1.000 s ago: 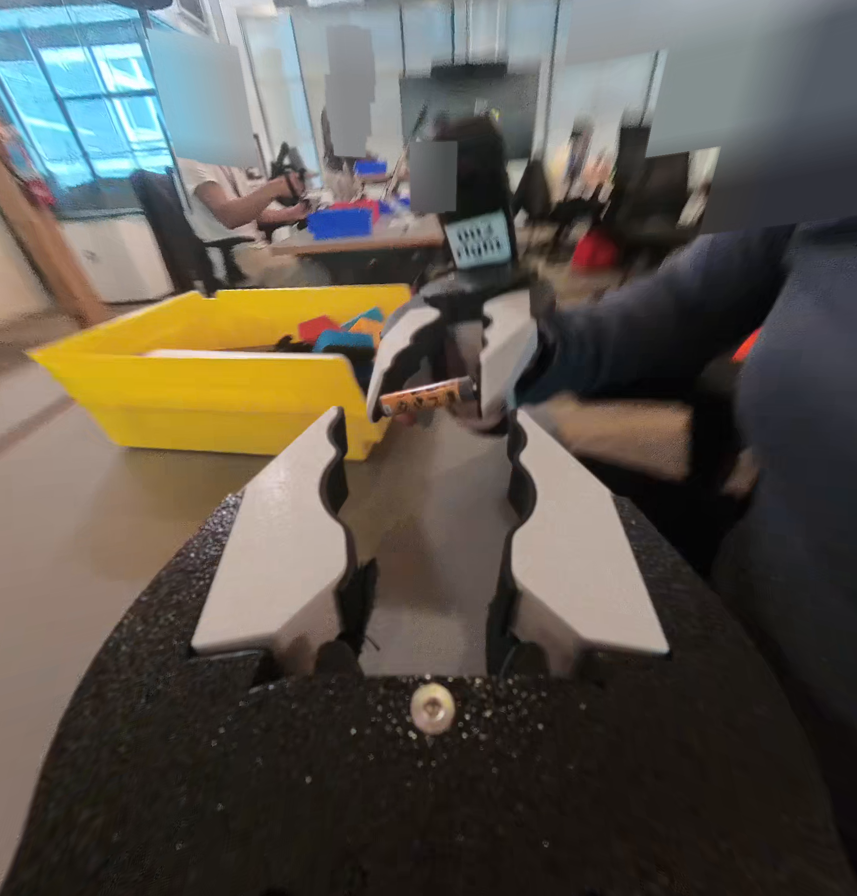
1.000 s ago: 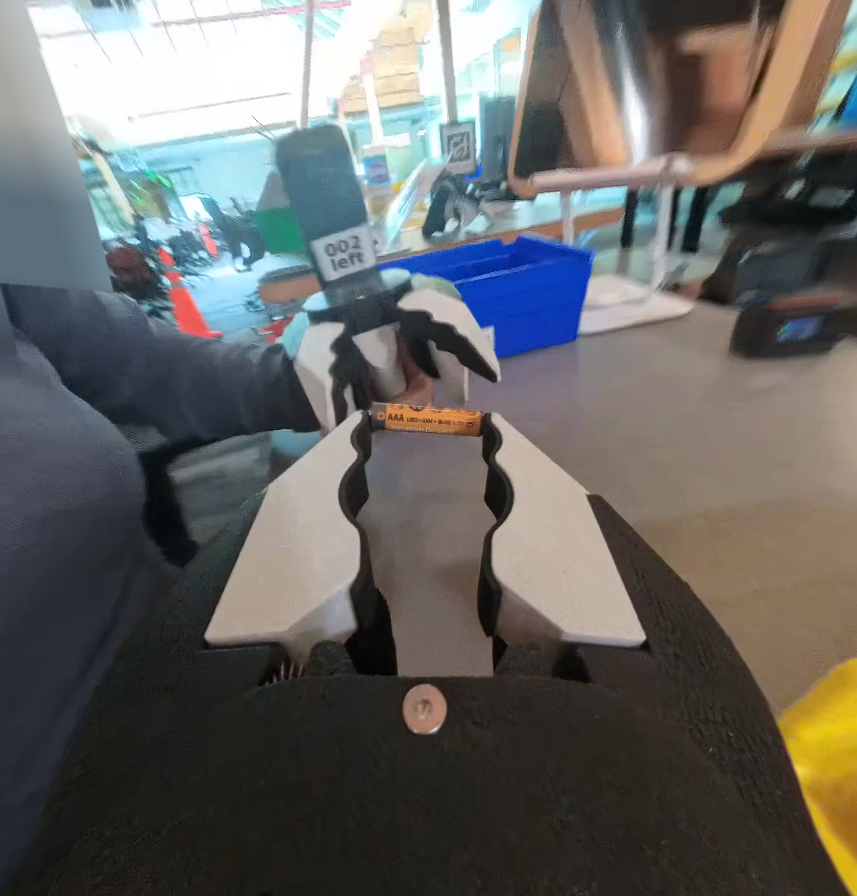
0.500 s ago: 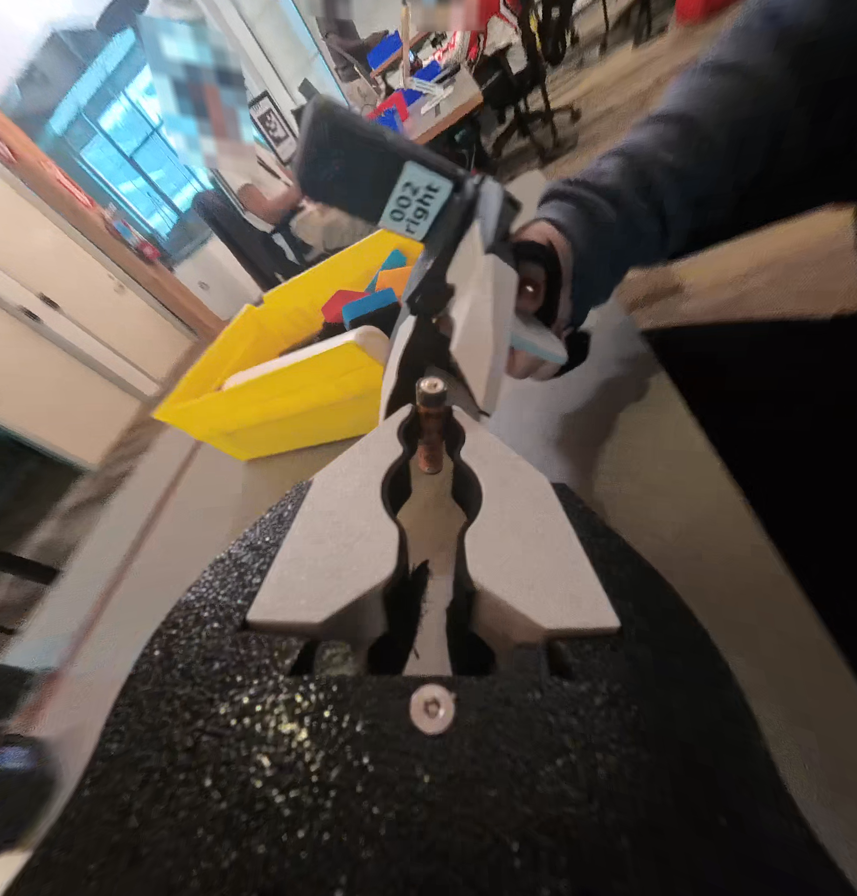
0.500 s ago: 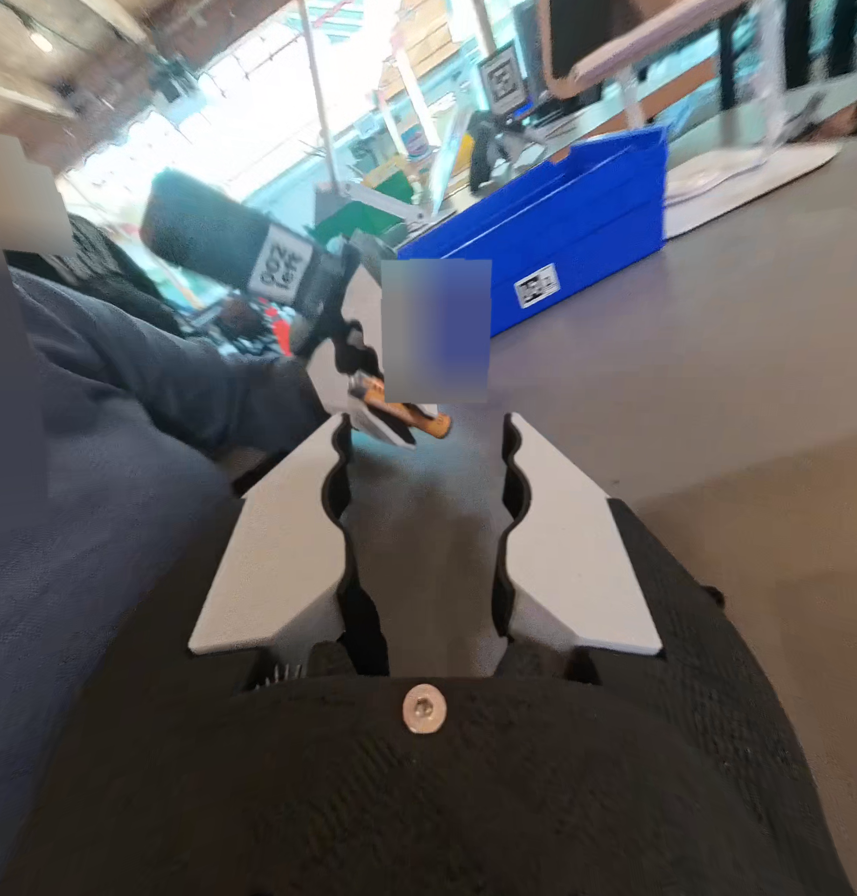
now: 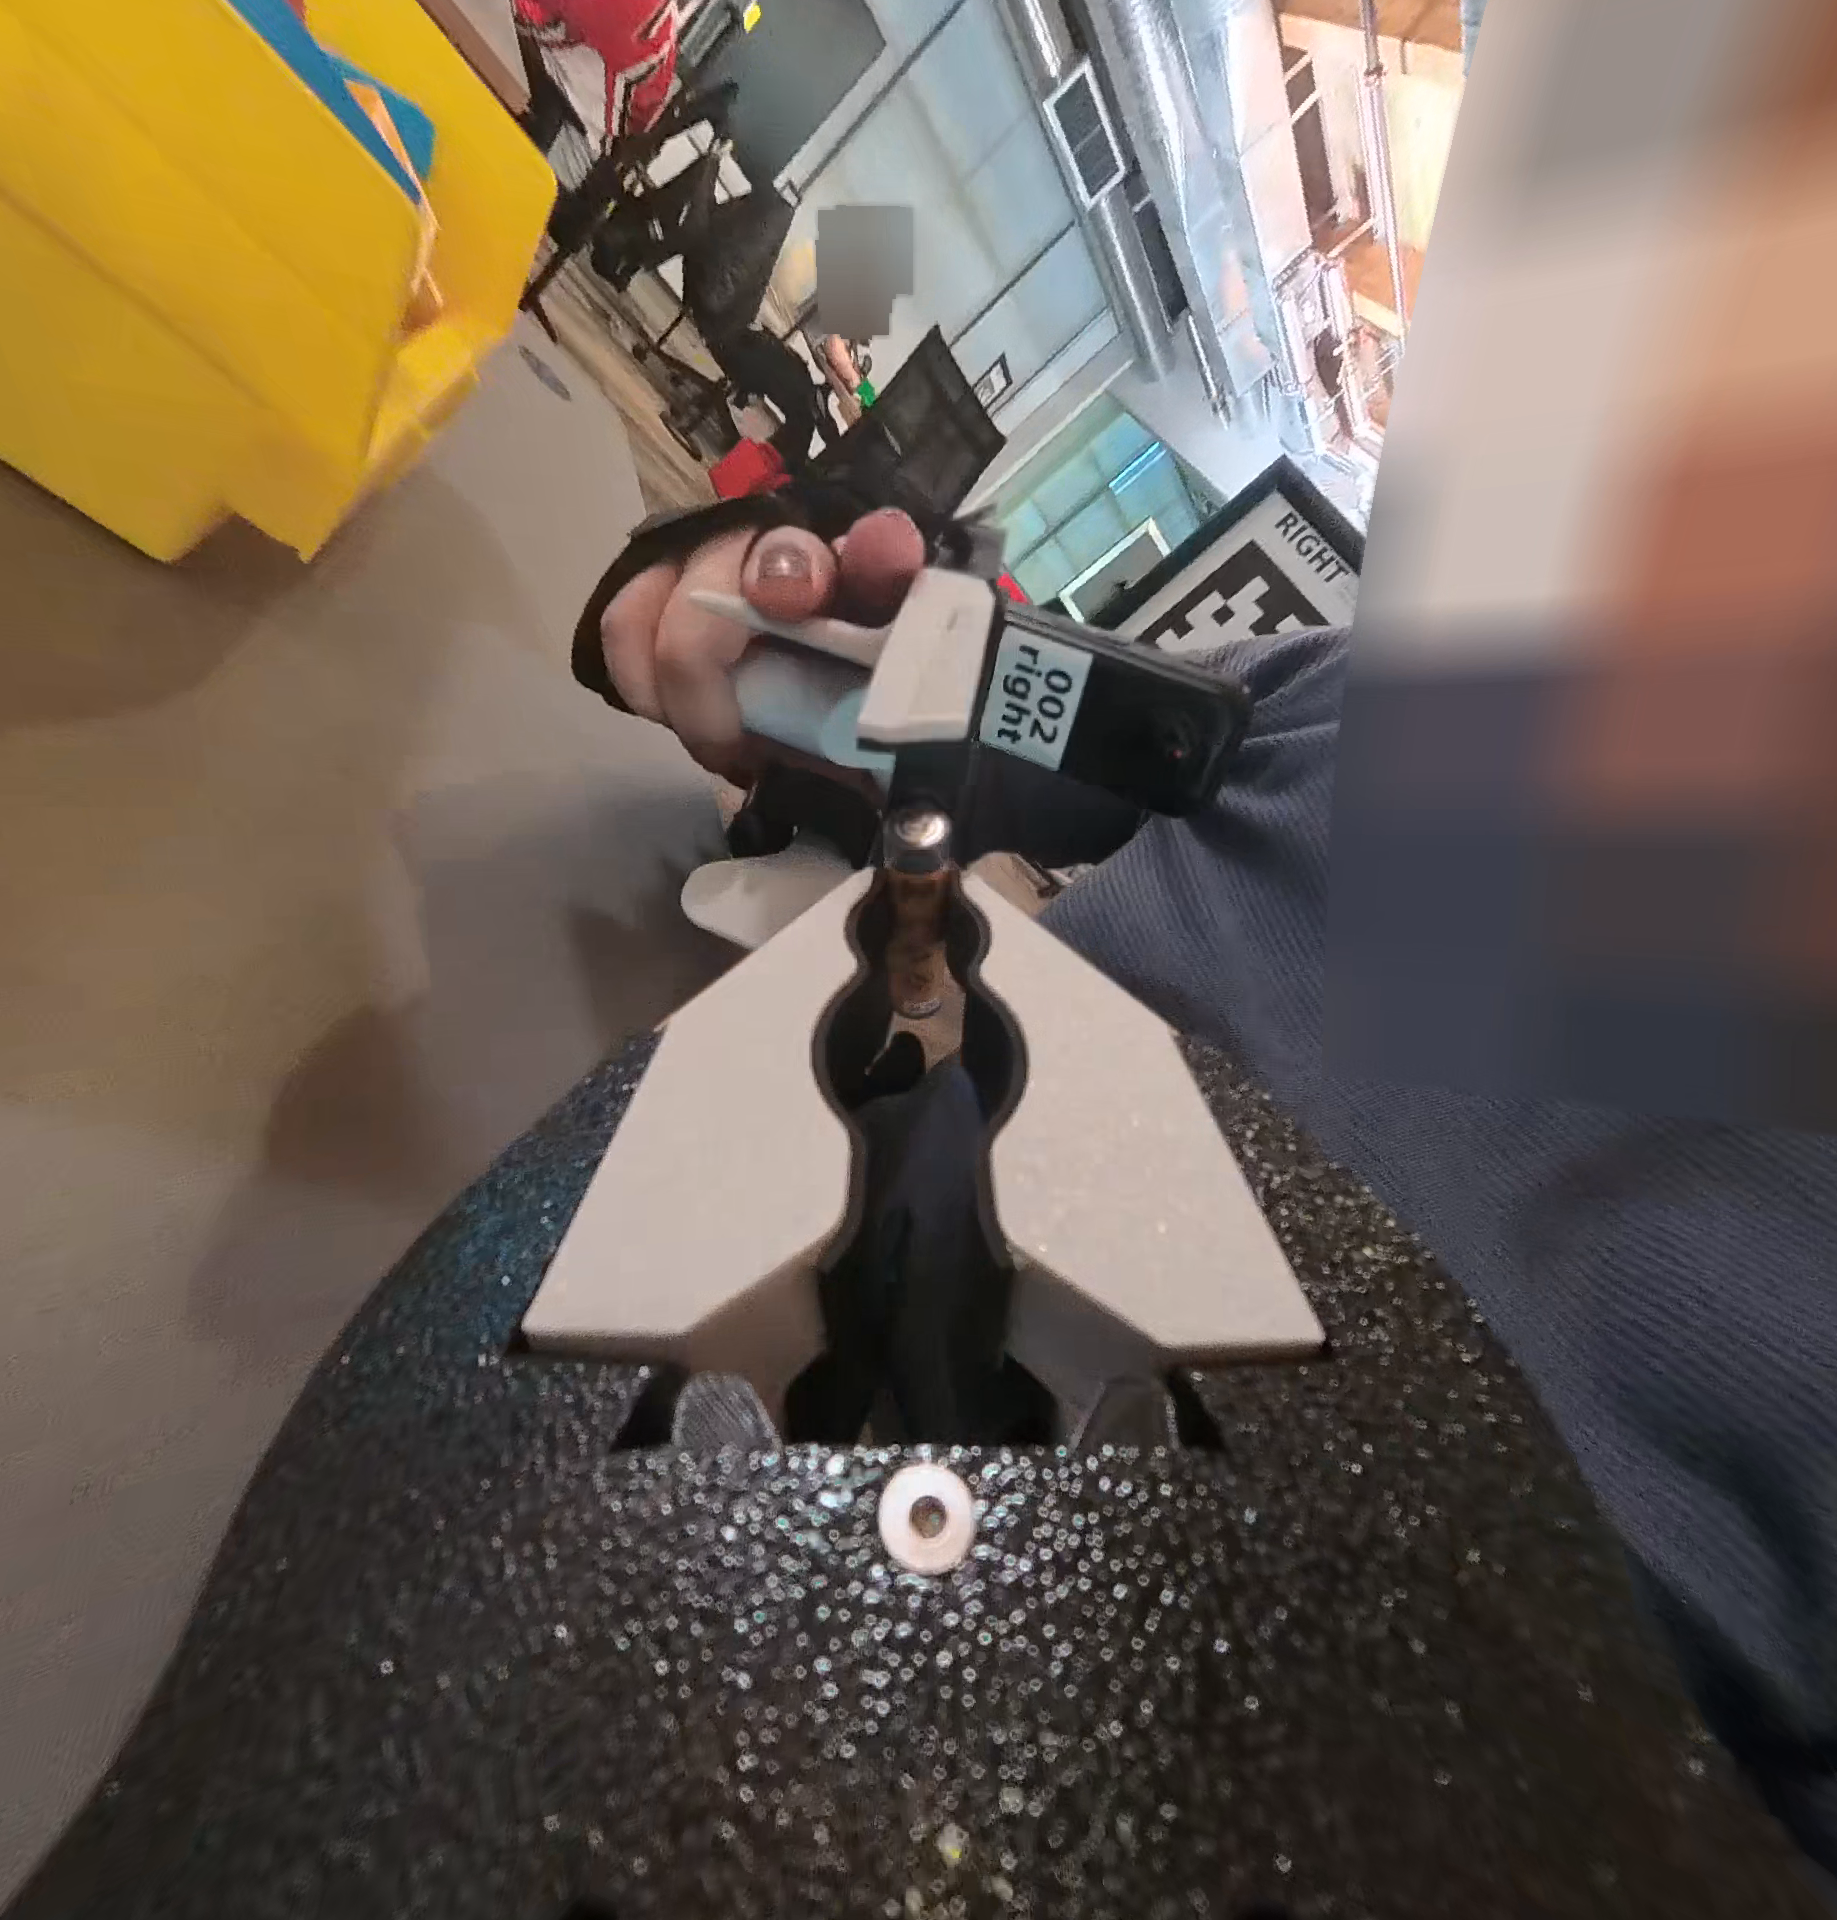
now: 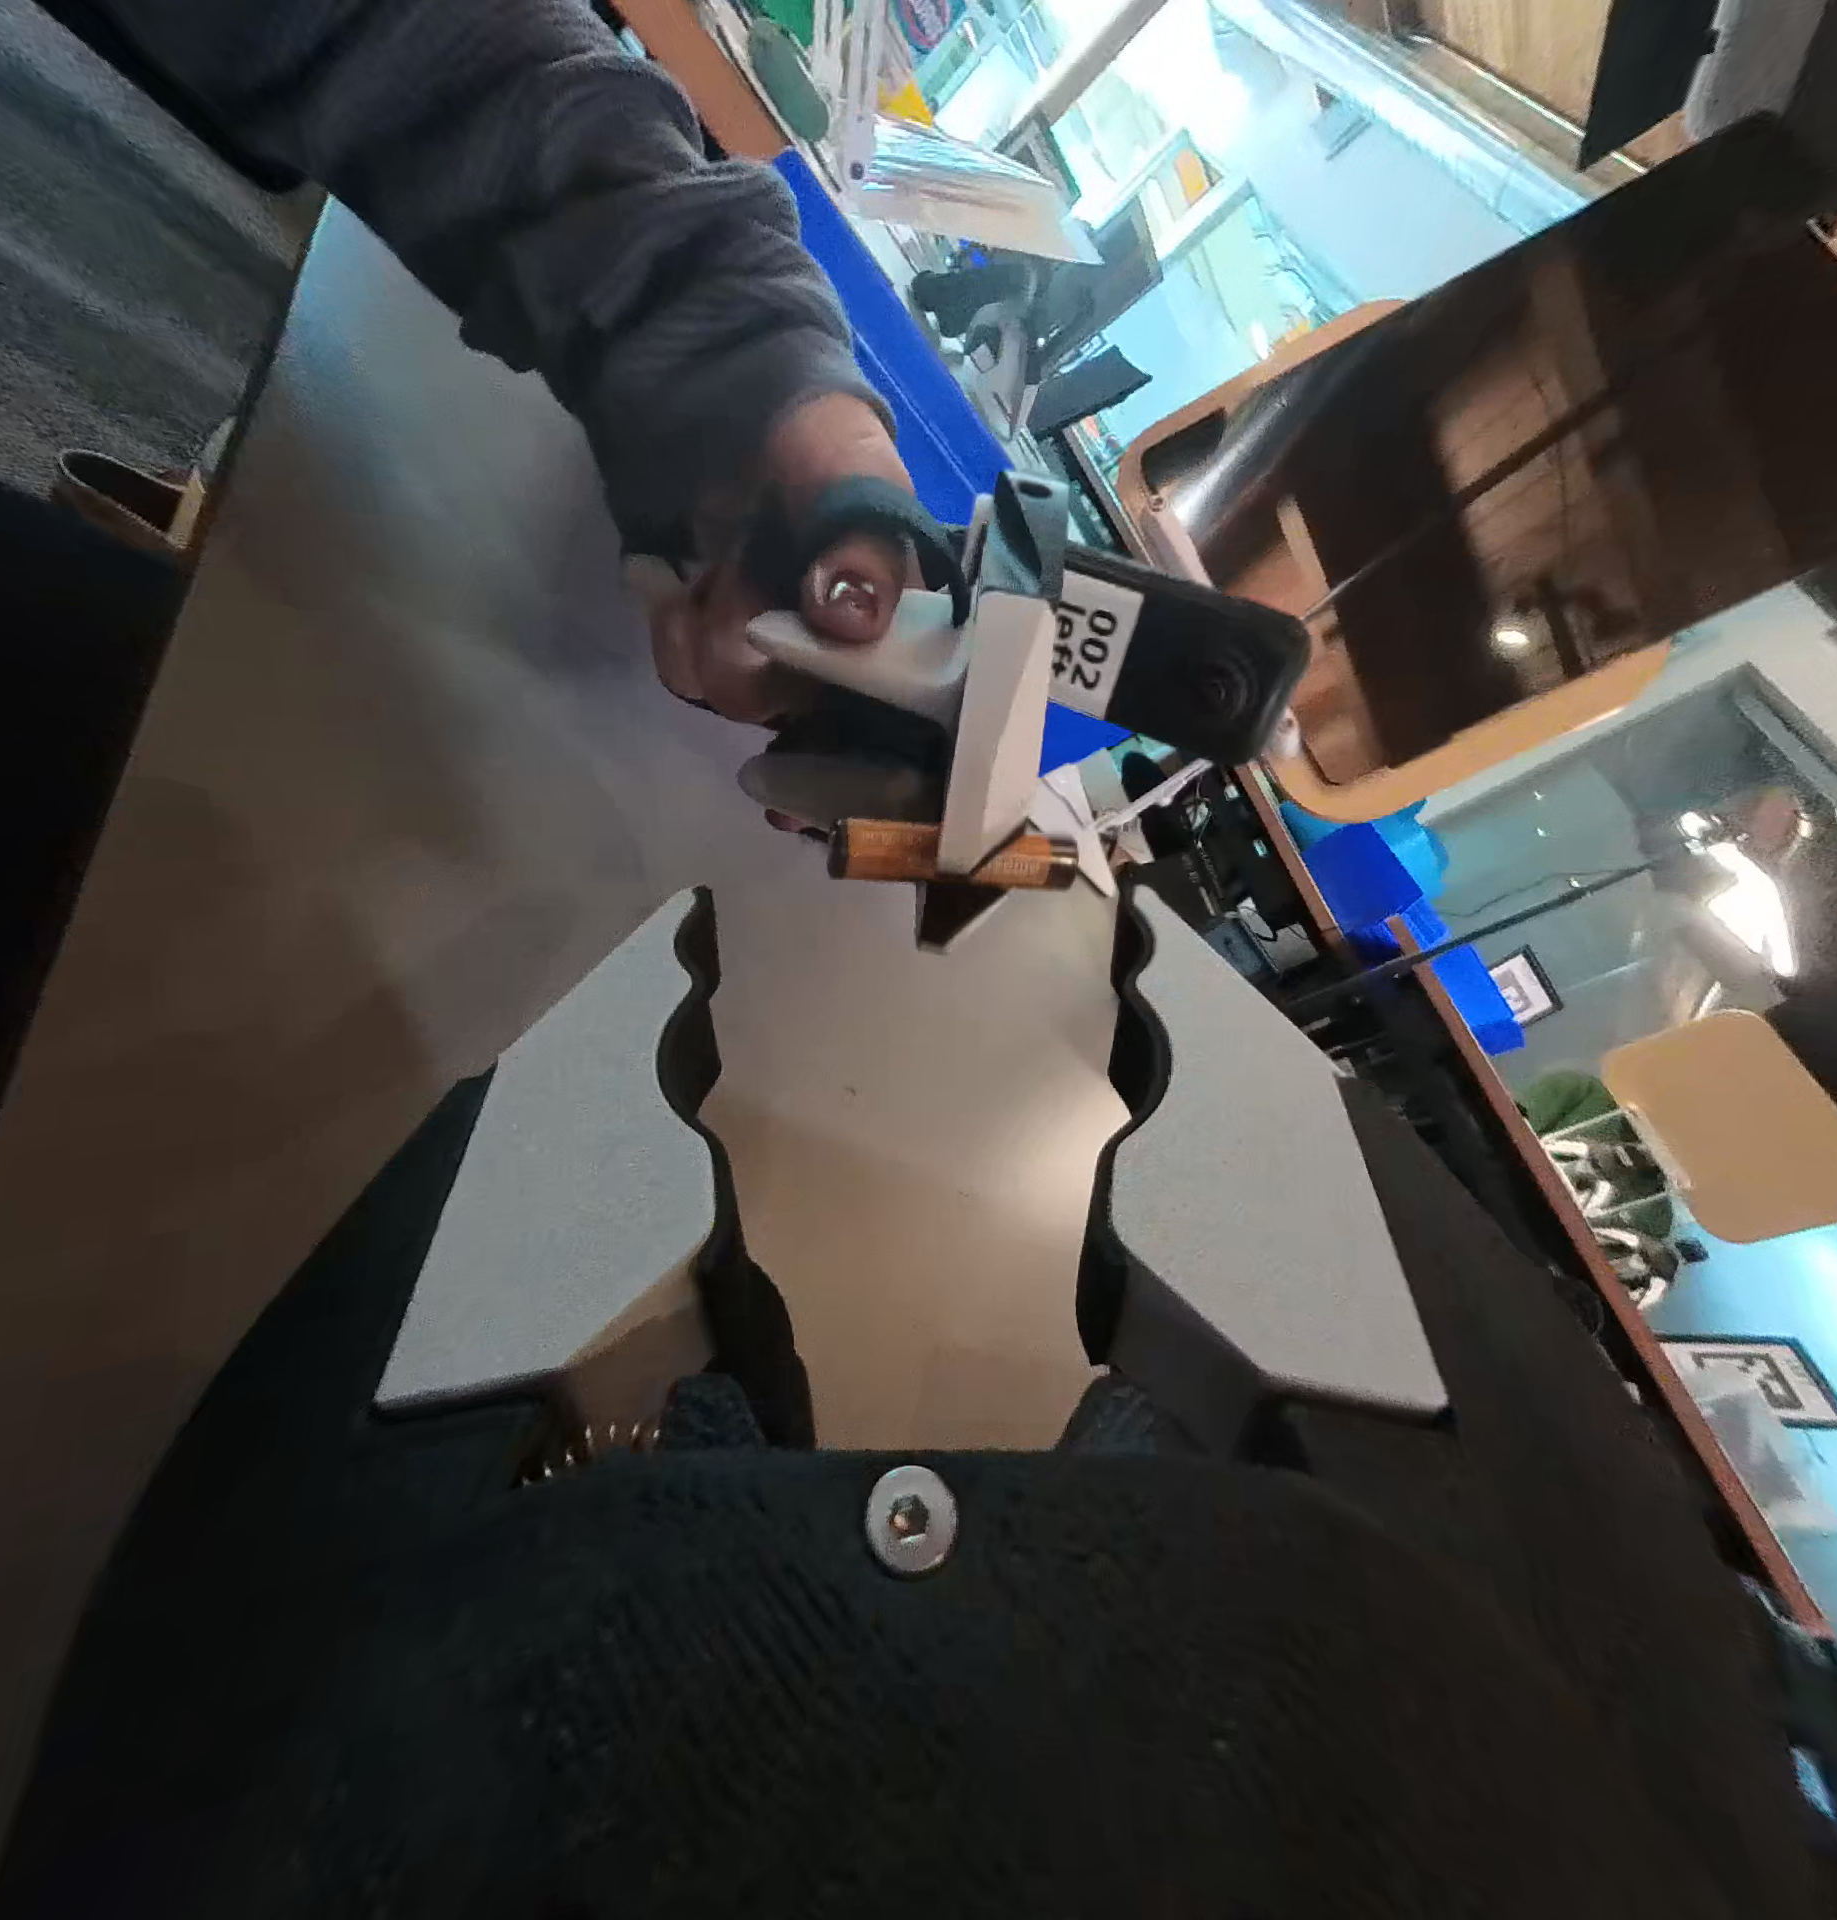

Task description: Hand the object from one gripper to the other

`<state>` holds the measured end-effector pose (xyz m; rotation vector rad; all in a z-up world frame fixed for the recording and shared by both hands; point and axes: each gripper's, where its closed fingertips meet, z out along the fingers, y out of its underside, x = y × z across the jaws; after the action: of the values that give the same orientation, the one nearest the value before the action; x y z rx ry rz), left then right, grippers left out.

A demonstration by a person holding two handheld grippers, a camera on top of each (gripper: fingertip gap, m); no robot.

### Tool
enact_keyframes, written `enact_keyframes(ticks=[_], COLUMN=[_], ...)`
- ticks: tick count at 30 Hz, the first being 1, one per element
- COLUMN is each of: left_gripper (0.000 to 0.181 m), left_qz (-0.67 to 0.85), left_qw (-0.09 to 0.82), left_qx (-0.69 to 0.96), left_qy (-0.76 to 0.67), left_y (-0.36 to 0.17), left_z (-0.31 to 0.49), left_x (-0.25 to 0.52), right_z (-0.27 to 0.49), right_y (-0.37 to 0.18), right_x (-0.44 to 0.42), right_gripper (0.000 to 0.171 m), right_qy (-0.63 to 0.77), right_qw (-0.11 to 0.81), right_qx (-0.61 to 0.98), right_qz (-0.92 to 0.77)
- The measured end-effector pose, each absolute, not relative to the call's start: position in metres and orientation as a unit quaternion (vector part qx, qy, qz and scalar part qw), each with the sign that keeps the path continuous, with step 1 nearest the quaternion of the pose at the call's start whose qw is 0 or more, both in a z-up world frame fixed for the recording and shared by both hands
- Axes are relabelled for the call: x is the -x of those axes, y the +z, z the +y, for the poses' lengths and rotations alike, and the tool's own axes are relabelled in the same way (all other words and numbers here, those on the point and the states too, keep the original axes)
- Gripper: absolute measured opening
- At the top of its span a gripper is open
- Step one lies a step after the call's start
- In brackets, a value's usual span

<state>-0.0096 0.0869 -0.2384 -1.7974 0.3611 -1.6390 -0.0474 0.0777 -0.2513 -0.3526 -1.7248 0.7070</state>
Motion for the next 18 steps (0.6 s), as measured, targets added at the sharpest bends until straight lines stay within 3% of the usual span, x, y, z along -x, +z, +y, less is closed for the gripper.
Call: enact_keyframes(ticks=[3, 5, 10, 12, 17, 18], left_gripper=[0.009, 0.009, 0.012, 0.049, 0.096, 0.089], left_qz=[0.138, 0.140, 0.122, 0.121, 0.113, 0.114], left_qw=[0.326, 0.324, 0.357, 0.404, 0.600, 0.641], left_qx=[0.690, 0.688, 0.683, 0.689, 0.695, 0.684], left_qy=[-0.631, -0.634, -0.625, -0.590, -0.379, -0.329], left_y=[-0.240, -0.240, -0.236, -0.232, -0.221, -0.216], left_z=[0.086, 0.085, 0.095, 0.105, 0.137, 0.139], left_x=[0.003, 0.001, 0.005, 0.013, 0.068, 0.080], right_z=[0.073, 0.073, 0.081, 0.095, 0.163, 0.178], right_y=[-0.250, -0.245, -0.240, -0.227, -0.188, -0.182], right_x=[0.045, 0.043, 0.045, 0.048, 0.042, 0.038], right_gripper=[0.064, 0.046, 0.045, 0.045, 0.045, 0.045], right_qy=[0.314, 0.322, 0.360, 0.370, 0.309, 0.292], right_qw=[0.579, 0.586, 0.556, 0.574, 0.657, 0.669], right_qx=[0.143, 0.142, 0.196, 0.232, 0.331, 0.352], right_qz=[-0.739, -0.730, -0.723, -0.693, -0.602, -0.586])
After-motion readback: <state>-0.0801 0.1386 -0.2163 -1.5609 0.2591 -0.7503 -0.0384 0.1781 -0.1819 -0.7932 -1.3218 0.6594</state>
